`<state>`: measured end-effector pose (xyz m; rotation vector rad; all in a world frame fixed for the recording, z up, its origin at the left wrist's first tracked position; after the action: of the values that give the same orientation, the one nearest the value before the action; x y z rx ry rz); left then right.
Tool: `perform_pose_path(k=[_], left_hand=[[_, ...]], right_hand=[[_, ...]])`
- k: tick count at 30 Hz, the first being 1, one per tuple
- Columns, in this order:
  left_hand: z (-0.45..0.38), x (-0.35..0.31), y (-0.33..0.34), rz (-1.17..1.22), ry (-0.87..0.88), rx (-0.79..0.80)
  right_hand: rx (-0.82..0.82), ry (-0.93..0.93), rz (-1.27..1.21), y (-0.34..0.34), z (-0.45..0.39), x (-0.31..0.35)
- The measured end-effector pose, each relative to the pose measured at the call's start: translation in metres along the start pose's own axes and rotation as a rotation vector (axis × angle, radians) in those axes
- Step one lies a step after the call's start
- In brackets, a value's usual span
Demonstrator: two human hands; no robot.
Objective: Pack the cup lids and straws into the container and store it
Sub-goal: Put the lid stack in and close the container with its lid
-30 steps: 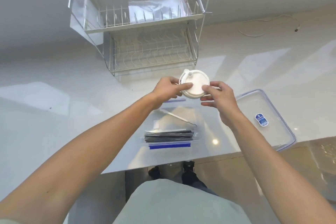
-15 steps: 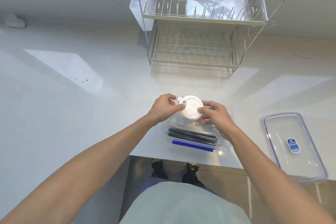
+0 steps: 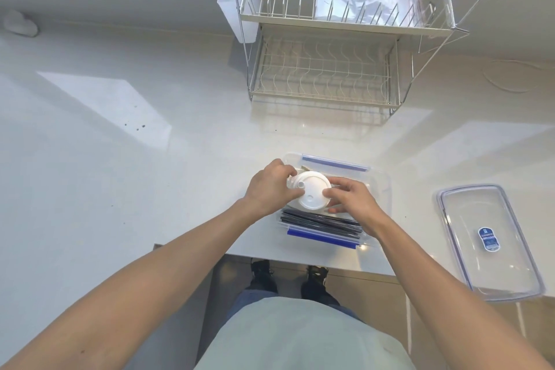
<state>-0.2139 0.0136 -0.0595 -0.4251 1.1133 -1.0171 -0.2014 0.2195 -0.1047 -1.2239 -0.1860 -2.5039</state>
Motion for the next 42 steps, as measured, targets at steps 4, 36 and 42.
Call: perform_pose_path(k=[4,36,42], left_hand=[[-0.004,-0.001,0.003,-0.083,0.024,0.007],[-0.012,-0.007,0.010,-0.569,0.045,-0.029],[-0.011,-0.004,0.015,-0.556,0.026,-0.032]], right_hand=[[-0.006,0.038,0.054,0.011,-0.007,-0.005],[-0.101,0.076,0.341,0.020,-0.015,0.003],[-0.204,0.112,0.495,0.015,-0.010,0.007]])
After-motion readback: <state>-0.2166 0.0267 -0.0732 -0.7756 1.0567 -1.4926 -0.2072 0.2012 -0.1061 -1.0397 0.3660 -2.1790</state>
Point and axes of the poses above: each hand's wrist, its own z-axis away from the middle knuckle, its own y-axis out of the palm, x = y × z, the point moved 6 cm from there along -z, towards the middle knuckle, and after that the axes turned 8 degrees about x, right-handed, at the moved point
